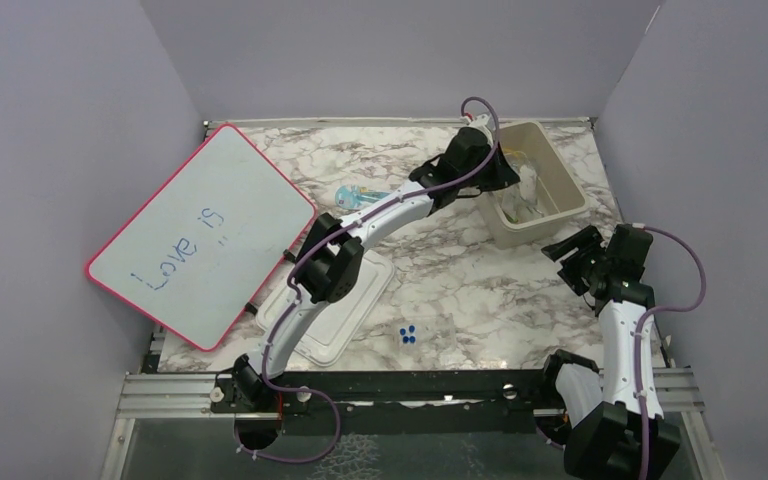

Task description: Organize the chemistry lab equipment

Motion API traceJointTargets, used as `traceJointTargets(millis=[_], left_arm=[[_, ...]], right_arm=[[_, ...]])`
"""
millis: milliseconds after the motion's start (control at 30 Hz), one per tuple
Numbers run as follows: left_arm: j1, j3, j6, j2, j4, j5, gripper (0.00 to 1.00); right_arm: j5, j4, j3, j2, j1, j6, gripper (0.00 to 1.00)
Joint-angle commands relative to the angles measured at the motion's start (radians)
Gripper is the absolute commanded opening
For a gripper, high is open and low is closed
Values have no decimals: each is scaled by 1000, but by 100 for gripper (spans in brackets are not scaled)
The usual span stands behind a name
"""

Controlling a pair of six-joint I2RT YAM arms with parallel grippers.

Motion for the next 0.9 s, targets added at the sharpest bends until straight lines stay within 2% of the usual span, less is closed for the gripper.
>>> traceJointTargets(millis=[0,367,600,700,867], left_arm=[[-4,36,-32,40,17,-4,13],[8,111,208,-28,-154,-108,41],[21,101,364,-165,-226,-129,53],[31,41,425,-255,-269,-146,60],[54,-193,480,-435,-323,-196,72]], right_arm=[[-25,-6,-8,-16,4,-12,68],[-45,9,-6,-5,3,-34,68],[-176,43,-7,15,5,-98,67],[-232,58,-5,8,4,-119,67],[-279,57,19,-36,6,-140,67]])
